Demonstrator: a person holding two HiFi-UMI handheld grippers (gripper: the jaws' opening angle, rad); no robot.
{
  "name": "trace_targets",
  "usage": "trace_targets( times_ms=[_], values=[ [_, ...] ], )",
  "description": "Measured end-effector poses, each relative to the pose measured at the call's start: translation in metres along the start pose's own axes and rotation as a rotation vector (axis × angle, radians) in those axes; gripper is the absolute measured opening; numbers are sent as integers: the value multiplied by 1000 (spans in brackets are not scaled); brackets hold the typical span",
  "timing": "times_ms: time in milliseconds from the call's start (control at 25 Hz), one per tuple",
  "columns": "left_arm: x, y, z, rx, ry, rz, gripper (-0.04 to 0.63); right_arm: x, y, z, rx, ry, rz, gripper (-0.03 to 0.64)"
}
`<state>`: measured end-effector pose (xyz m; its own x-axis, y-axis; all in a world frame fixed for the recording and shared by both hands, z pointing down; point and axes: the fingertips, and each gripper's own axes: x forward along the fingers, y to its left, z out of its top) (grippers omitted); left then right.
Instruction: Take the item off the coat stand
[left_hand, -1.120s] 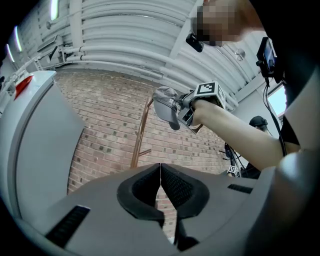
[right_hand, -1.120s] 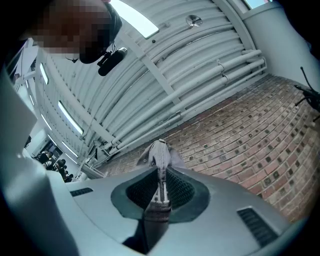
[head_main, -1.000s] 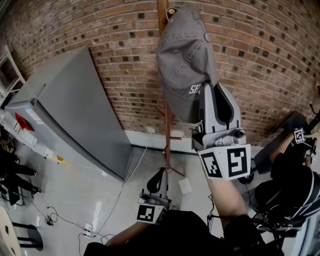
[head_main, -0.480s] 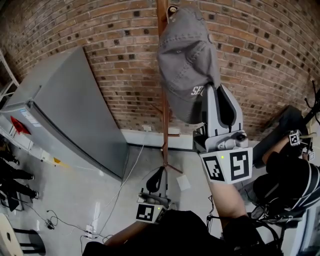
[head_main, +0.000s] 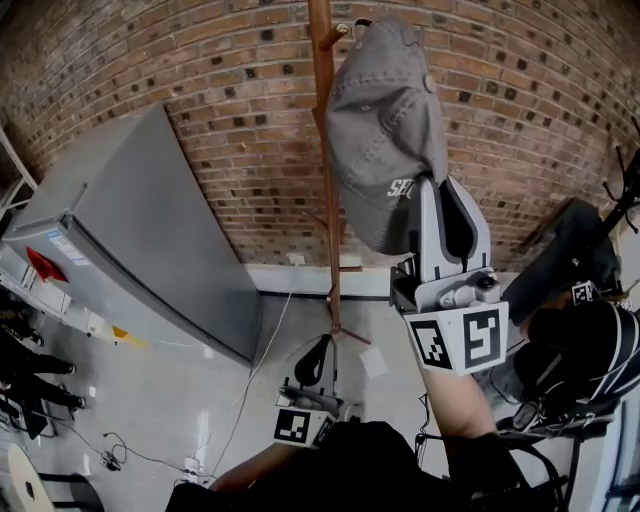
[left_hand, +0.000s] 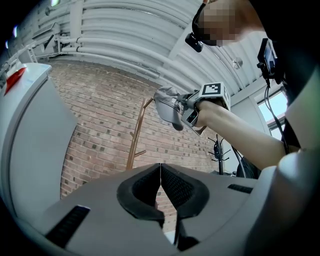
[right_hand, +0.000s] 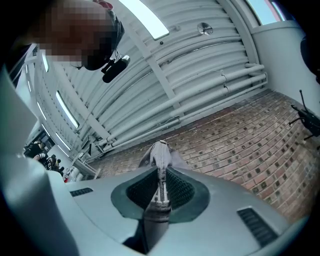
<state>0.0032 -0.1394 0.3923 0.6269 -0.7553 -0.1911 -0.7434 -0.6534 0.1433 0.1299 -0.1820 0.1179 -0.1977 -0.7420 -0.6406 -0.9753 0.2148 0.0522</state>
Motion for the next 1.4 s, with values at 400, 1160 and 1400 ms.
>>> trace_targets(
  times_ms=[400,1160,1400],
  values=[
    [-13,2,9,-13,-5,-20,17,-21,6,-2,-37,40,-21,57],
    [-59,0,23,-50,-27,-59,17,-115,56,-8,-27,146,-34,57],
    [-72,2,27,-40,-47,-13,17,-142,64,-14,3,160,-41,57]
  ],
)
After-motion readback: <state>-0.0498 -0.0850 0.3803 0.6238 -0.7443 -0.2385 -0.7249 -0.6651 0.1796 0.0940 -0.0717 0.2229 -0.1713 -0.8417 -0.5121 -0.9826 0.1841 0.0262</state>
